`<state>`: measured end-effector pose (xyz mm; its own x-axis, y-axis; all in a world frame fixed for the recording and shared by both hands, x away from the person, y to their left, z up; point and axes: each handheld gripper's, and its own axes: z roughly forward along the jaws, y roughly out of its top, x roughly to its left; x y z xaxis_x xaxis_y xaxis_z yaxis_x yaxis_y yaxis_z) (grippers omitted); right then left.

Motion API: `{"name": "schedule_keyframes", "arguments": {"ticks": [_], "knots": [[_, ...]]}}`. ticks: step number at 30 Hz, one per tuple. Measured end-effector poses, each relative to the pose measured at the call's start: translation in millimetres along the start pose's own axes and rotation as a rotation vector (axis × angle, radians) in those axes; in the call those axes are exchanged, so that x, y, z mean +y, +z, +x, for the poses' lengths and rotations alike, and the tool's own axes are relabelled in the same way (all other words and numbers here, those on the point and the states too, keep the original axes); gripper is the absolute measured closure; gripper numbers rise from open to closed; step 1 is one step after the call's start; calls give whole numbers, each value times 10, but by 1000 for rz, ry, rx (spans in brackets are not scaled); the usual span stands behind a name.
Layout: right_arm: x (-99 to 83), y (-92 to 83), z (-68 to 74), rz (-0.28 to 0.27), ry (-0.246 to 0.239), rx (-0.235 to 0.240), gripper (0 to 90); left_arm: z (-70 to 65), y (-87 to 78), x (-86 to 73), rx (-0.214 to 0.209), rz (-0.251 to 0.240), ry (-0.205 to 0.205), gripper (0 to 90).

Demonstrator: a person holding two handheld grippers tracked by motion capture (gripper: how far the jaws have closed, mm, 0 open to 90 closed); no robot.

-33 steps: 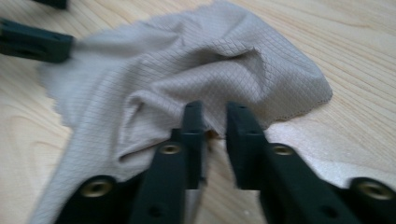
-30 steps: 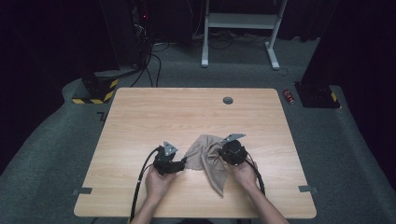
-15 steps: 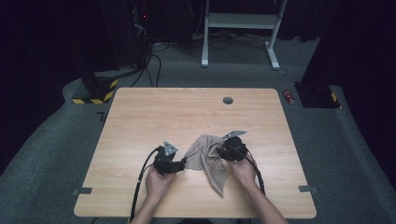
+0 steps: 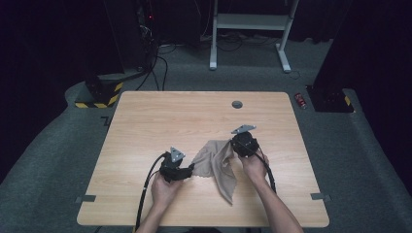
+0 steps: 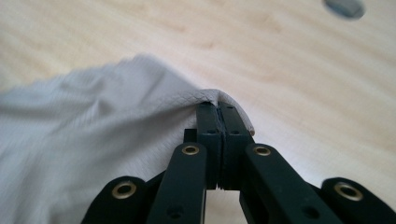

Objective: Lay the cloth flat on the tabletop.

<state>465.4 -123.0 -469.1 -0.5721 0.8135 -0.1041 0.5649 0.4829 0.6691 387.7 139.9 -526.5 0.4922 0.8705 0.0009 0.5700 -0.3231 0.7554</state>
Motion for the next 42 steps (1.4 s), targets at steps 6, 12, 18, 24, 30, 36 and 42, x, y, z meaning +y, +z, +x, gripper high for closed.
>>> {"name": "schedule_keyframes", "arguments": {"ticks": [6,12,18,24,30,36,42], "knots": [[62,215,-12,37,4,9,792,-1,0,0,0,0,0,345],[-24,77,0,-19,43,54,710,-1,0,0,0,0,0,344],[-201,-180,122,-33,14,101,721,-1,0,0,0,-1,-1,345],[-406,-23,200,27,43,121,663,-1,1,0,0,-1,0,345],[-427,100,225,61,33,111,770,-3,1,-1,0,-1,-3,344],[-425,53,220,51,11,101,884,-1,1,0,0,-1,-1,345],[-394,-73,120,24,13,81,879,-5,0,-1,-1,-1,-1,350]]}}
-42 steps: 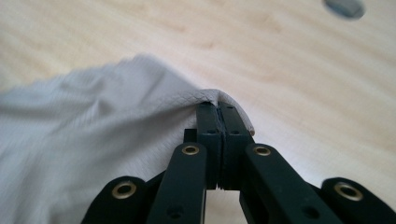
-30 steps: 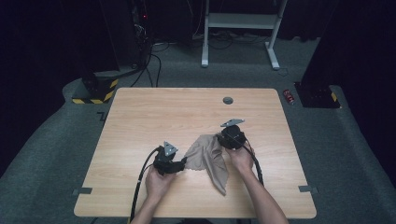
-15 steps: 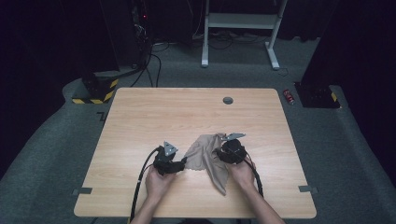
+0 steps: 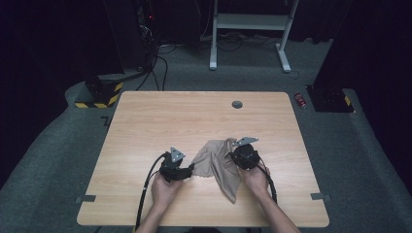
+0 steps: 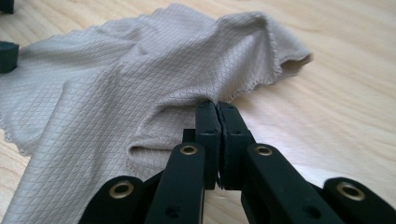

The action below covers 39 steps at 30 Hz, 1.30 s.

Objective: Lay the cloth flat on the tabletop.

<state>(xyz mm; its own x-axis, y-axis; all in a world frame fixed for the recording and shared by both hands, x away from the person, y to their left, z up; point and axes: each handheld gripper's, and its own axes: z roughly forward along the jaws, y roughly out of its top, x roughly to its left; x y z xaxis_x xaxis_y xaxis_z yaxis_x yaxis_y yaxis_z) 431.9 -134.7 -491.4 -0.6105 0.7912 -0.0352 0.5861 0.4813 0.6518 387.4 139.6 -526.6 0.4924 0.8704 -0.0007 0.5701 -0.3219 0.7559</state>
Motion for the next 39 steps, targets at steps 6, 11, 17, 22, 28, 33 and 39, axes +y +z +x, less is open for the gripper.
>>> {"name": "schedule_keyframes", "arguments": {"ticks": [6,11,17,22,28,33,39], "knots": [[20,-104,-156,-11,29,-42,872,-1,-1,0,-2,-1,2,358],[-4,-134,-268,-4,41,-73,887,-1,-4,-1,-6,-2,10,379],[-74,-77,-471,30,72,-138,887,-14,-8,-4,-16,-8,13,420],[-154,-42,-638,35,128,-171,797,-16,-10,-5,-17,-9,18,432],[-177,-227,-471,-46,111,-106,692,-41,-23,-11,-35,-16,41,528],[-216,-177,-314,-20,68,-59,699,-60,-40,-3,-88,-8,83,747],[-263,-27,-256,8,59,-28,690,-50,-97,23,-114,48,122,899]]}}
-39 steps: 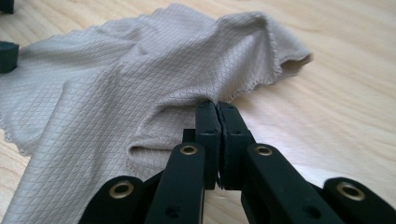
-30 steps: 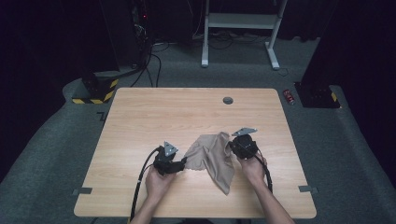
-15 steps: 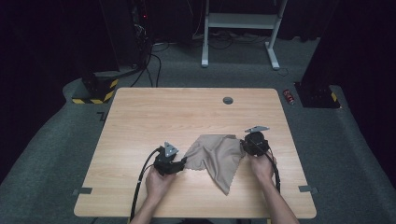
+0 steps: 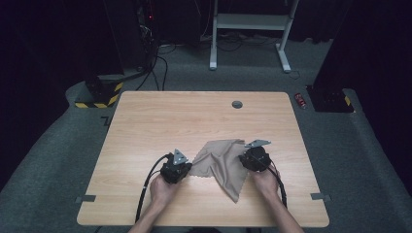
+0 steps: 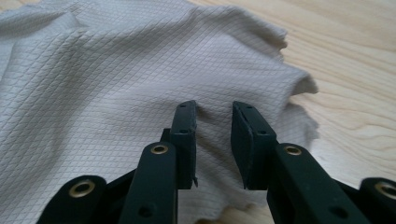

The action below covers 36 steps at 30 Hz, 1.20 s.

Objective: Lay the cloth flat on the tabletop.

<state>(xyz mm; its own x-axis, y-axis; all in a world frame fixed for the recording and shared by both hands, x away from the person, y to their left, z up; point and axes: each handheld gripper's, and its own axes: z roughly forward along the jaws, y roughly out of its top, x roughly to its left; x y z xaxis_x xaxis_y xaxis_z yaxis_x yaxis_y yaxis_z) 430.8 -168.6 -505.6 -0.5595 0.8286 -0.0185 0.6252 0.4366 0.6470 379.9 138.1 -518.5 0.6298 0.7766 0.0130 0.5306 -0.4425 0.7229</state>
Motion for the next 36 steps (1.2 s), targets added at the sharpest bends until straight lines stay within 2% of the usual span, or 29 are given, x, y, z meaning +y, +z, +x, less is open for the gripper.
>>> {"name": "schedule_keyframes", "arguments": {"ticks": [7,10,14,15,17,18,19,20,21,22,23,27,29,31,36], "knots": [[-20,-14,51,-6,-34,18,662,-45,-177,-104,-17,47,46,900],[-49,-19,84,-4,-59,28,654,-85,-294,-208,-29,56,36,900],[-64,-40,78,-13,-73,35,653,-137,-412,-317,-13,58,39,900],[-67,-48,70,-21,-66,32,653,-135,-427,-326,-9,57,42,900],[-64,-72,34,-35,-45,28,664,-105,-432,-312,-23,46,17,892],[-63,-80,21,-39,-33,27,672,-74,-421,-286,-27,33,-4,875],[-62,-94,-20,-52,-9,21,702,-2,-390,-207,-44,17,-37,804],[-62,-94,-20,-52,-9,21,702,-2,-390,-207,-44,17,-37,769],[-62,-97,-34,-54,-3,18,716,30,-362,-150,-52,10,-57,769],[-62,-98,-66,-50,7,9,745,95,-283,-16,-47,4,-70,723],[-62,-98,-66,-50,7,9,745,95,-283,-16,-47,4,-70,703],[-69,-82,-87,-37,18,-6,757,186,-58,269,-47,-7,-113,634],[-70,-69,-94,-33,23,-11,750,198,49,377,-31,-8,-106,592],[-69,-53,-108,-34,31,-16,731,207,193,502,-20,12,-95,571],[-70,-30,-105,-18,34,-25,710,203,437,658,-15,52,-86,577]]}}
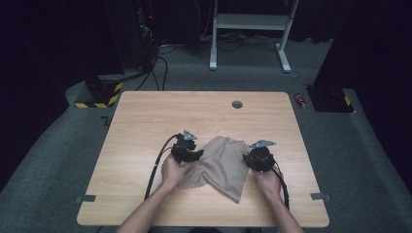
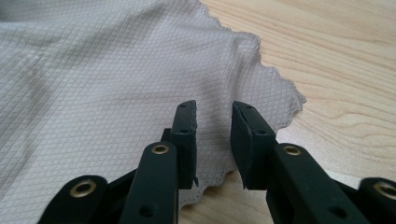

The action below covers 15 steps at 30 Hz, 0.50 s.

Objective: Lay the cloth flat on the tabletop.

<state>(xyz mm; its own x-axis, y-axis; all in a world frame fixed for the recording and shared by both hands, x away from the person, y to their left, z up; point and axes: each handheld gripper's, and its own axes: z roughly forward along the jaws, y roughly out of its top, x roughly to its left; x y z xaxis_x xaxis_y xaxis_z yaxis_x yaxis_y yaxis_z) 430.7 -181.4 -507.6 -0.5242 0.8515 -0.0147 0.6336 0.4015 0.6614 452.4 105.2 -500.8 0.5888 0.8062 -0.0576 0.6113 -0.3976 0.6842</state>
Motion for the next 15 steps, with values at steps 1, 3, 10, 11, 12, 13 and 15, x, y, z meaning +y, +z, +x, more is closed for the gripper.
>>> {"name": "schedule_keyframes", "arguments": {"ticks": [1,3,10,11,12,13,15], "knots": [[-1,7,3,6,-8,-3,712,-2,30,5,2,-5,2,591],[-6,25,13,15,-20,-8,735,3,75,-1,-3,5,-7,647],[27,42,54,26,-51,-13,840,65,11,-74,29,42,42,900],[27,42,54,26,-51,-13,840,65,11,-74,29,42,42,900],[33,43,66,30,-51,-10,844,111,-59,-105,46,28,43,900],[44,55,88,29,-62,-7,847,140,-95,-122,47,23,30,900],[62,73,121,26,-68,1,846,218,-180,-158,41,13,2,900]]}}
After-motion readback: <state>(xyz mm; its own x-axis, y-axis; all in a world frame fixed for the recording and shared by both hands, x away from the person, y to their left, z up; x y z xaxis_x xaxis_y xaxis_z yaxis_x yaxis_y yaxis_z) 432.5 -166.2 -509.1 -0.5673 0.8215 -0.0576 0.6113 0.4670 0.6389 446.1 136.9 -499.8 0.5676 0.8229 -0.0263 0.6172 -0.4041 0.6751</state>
